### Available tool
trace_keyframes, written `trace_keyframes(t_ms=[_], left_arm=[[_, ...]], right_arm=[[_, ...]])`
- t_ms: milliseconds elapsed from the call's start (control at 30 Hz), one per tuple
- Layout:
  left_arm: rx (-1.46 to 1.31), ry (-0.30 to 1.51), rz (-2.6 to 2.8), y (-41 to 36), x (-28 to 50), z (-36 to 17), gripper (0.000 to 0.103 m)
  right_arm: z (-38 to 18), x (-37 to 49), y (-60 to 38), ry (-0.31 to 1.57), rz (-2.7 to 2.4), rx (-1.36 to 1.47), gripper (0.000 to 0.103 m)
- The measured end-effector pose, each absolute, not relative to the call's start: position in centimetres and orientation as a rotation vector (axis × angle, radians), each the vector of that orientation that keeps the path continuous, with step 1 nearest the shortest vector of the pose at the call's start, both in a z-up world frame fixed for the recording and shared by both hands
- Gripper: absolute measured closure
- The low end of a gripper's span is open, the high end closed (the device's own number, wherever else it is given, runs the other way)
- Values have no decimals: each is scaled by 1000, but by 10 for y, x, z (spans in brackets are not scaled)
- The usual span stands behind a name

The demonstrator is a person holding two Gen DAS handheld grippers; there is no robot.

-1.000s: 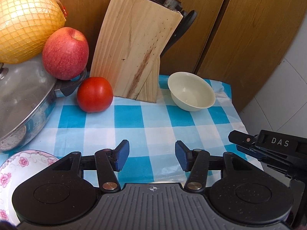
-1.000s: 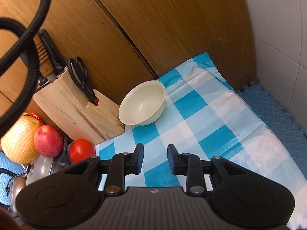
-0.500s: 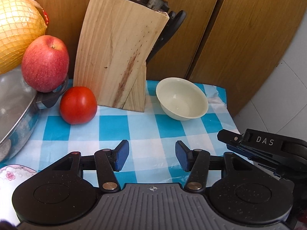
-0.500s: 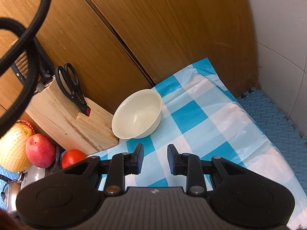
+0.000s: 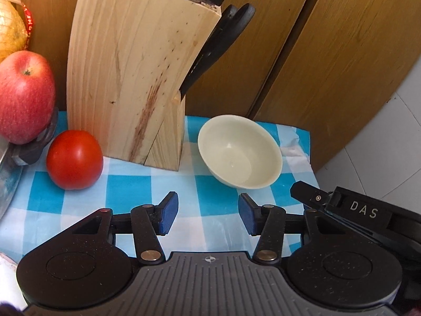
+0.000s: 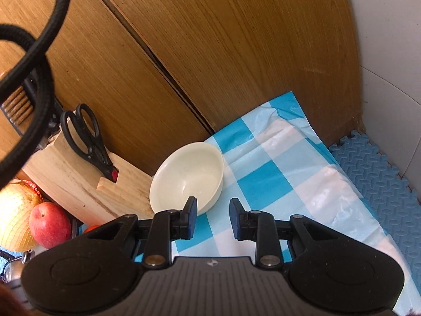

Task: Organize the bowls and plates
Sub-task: 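Grasp the rim of the second cream bowl with both tools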

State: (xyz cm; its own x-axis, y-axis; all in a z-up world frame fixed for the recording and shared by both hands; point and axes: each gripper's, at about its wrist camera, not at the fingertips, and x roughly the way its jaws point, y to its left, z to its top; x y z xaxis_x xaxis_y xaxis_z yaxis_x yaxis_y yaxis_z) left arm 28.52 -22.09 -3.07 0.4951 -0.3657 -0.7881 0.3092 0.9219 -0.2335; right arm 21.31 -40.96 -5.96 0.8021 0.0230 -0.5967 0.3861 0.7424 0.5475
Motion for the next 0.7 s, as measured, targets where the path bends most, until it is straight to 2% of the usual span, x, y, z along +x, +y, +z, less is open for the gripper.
trace_keyframes(t_ms=[300,700], left_arm=[[-102,992,-391,-246,312,-47,42],[-141,1015,-334,-255,337,-69,45]], right_arm=[[-67,237,-426,605,-188,727,77],[-95,262,-442,622,-158,821,77]])
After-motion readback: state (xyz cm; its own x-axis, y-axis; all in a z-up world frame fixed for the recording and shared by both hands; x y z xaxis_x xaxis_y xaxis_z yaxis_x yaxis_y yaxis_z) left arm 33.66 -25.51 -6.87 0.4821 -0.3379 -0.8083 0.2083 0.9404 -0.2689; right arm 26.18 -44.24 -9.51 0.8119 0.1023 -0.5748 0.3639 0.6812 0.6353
